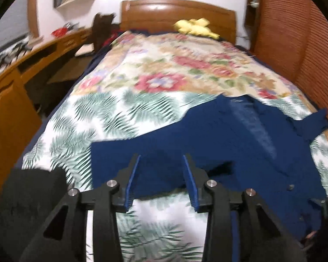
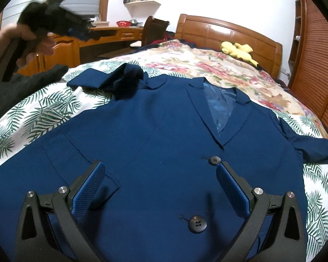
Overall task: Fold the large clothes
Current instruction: 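Lift the held sleeve with the left gripper and fold it across the jacket body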
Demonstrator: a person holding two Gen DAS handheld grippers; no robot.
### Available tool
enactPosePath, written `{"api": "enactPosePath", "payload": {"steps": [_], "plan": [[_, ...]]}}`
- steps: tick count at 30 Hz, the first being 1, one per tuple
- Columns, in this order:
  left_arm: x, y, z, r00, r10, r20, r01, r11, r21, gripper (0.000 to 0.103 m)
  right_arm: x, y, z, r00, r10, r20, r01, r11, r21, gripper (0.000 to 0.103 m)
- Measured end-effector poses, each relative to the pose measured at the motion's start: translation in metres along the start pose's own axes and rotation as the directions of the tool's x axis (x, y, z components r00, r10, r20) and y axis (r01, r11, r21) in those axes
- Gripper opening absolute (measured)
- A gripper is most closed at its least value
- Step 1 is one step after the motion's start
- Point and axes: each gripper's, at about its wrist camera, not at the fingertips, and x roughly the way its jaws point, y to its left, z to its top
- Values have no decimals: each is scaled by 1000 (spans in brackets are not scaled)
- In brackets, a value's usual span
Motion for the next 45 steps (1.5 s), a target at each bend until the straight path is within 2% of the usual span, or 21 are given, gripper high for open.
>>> {"api": "enactPosePath", "payload": {"steps": [6, 10, 14, 19, 20, 21, 23, 24, 26, 27, 33, 39, 45], "plan": [[47, 53, -35, 994, 68, -81, -75, 994, -78, 38, 5, 2, -2, 1000, -1, -16, 0, 1000, -10, 103], [71, 77, -55, 988, 84, -128, -99, 989, -112, 38, 8, 3, -3, 1000, 2, -28, -3, 1000, -15, 103], [81, 86, -65, 988, 59, -141, -81, 985, -154, 38, 11, 3, -2, 999, 9, -40, -10, 1000, -18, 103], [86, 82, -66, 986, 59, -154, -84, 984, -156, 38, 13, 3, -2, 999, 13, -44, -14, 1000, -16, 103], [86, 80, -65, 987, 58, -153, -81, 985, -152, 36, 13, 3, -2, 999, 13, -43, -14, 1000, -16, 103], [85, 78, -64, 987, 47, -153, -70, 987, -148, 29, 13, 3, -2, 999, 14, -43, -15, 1000, -15, 103], [82, 72, -61, 988, 44, -147, -64, 989, -130, 10, 13, 3, -2, 999, 14, -45, -15, 1000, -15, 103], [78, 72, -59, 991, 43, -129, -60, 990, -128, 7, 13, 3, -2, 999, 15, -45, -16, 1000, -15, 103], [63, 59, -52, 997, 30, -72, -36, 996, -84, 3, 12, 4, -2, 999, 16, -44, -17, 1000, -13, 103], [52, 48, -46, 998, 46, -41, -48, 998, -43, 2, 12, 3, -2, 999, 17, -42, -18, 1000, -11, 103], [-1, -4, -17, 998, -1, 61, -2, 999, 38, 2, 6, 0, -1, 999, 24, -29, -24, 1000, 5, 103], [-56, -63, 6, 989, -75, 127, 62, 993, 103, 2, -15, -12, 2, 1000, 4, 3, -4, 1000, 20, 103], [-110, -120, 3, 973, -150, 175, 116, 975, 192, 2, -46, -33, 2, 999, -30, 42, 28, 998, 50, 103]]}}
